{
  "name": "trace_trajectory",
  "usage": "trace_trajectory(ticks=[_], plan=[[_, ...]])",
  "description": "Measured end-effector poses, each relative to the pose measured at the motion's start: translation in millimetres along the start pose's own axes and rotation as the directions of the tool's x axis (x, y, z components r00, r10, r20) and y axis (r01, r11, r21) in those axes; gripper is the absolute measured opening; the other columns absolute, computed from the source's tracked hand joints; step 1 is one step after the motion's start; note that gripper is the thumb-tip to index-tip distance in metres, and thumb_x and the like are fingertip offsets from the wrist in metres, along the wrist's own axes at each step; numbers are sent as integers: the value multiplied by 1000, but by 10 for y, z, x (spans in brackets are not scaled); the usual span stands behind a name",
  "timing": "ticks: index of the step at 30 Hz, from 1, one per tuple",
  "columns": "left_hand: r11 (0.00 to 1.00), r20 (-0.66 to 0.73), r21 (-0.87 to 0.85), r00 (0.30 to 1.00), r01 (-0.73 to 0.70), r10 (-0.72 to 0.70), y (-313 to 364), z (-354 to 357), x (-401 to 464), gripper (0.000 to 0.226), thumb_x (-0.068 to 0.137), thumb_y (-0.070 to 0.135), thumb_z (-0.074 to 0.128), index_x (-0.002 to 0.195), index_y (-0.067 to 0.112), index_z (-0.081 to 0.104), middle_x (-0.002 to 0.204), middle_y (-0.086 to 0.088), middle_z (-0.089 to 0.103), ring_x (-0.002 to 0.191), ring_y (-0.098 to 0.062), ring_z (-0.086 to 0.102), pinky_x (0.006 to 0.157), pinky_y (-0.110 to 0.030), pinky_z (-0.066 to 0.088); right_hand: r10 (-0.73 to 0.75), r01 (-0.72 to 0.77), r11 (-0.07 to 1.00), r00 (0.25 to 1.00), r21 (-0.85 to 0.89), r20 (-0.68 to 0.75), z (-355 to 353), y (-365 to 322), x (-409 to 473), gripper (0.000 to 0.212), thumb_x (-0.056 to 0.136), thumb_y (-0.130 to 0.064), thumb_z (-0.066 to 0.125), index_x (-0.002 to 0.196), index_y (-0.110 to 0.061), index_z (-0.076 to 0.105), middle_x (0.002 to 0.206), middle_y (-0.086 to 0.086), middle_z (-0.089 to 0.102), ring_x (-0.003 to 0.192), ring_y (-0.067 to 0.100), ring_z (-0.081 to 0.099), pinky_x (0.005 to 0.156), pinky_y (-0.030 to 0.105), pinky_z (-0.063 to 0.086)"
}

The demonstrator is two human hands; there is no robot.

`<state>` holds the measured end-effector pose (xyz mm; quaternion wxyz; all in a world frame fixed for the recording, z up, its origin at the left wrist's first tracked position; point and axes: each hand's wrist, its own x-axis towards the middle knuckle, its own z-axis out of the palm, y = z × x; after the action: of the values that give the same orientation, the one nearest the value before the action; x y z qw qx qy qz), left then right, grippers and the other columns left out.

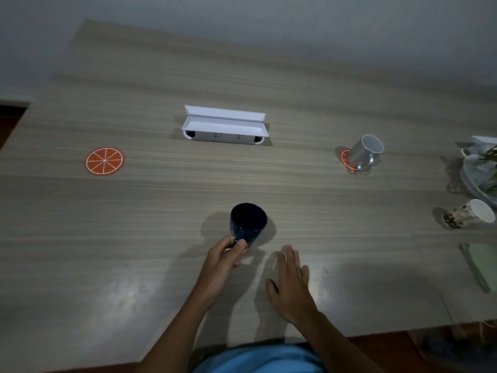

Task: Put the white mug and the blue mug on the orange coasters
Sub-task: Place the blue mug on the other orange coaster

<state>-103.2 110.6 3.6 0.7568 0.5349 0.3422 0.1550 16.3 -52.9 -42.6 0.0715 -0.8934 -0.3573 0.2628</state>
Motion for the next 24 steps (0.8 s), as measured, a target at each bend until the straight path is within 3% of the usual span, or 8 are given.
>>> trace_trajectory(ticks=[2, 7, 13, 16, 21, 24], plan=[[1000, -36, 0, 999, -25, 25, 31, -185, -10, 44, 82, 54, 60, 106, 18, 68, 110, 1, 75, 109, -12, 69, 86, -38, 54, -85, 86, 996, 996, -26, 25, 12, -246, 75, 76, 102, -43, 40, 162, -16, 2, 171, 9, -18, 156, 27, -20, 126, 53, -7], [997, -184, -12, 980, -83, 79, 150, -726, 5, 27, 83, 53, 60, 91, 30, 72, 106, 1, 74, 110, -16, 68, 87, -39, 53, -245, 255, 958, 965, -132, 91, 30, -953, 344, 84, 101, -54, 39, 162, -19, -6, 169, 10, -24, 153, 32, -27, 125, 60, -5], [992, -396, -46, 914, -120, 92, 390, -1427, 180, 22, 96, 33, 60, 77, 27, 68, 102, -10, 72, 113, -35, 64, 97, -52, 47, -186, 210, 968, 968, -137, 168, 227, -1720, 606, 96, 93, -73, 37, 160, -28, -16, 167, 8, -31, 152, 34, -30, 120, 68, -7], [989, -487, -82, 870, -126, 71, 507, -1701, 288, 35, 101, 31, 53, 68, 27, 64, 93, -6, 69, 112, -36, 64, 92, -48, 46, -200, 248, 946, 954, -209, 224, 361, -1754, 594, 99, 88, -81, 31, 157, -34, -22, 163, 6, -38, 149, 36, -36, 117, 72, -10], [963, -583, -221, 813, -155, -3, 663, -2061, 496, 27, 101, 38, 50, 82, 23, 62, 85, 1, 60, 104, -32, 66, 89, -44, 45, -213, 260, 939, 953, -224, 213, 419, -1645, 629, 100, 82, -89, 23, 155, -39, -25, 162, 4, -41, 148, 34, -38, 117, 71, -12], [944, -601, -274, 799, -182, -21, 736, -2243, 655, 31, 101, 42, 49, 79, 22, 58, 81, 0, 55, 103, -32, 65, 76, -31, 56, -221, 265, 942, 951, -206, 216, 464, -1614, 655, 100, 79, -92, 19, 152, -43, -29, 161, 0, -43, 147, 31, -41, 116, 71, -15]])
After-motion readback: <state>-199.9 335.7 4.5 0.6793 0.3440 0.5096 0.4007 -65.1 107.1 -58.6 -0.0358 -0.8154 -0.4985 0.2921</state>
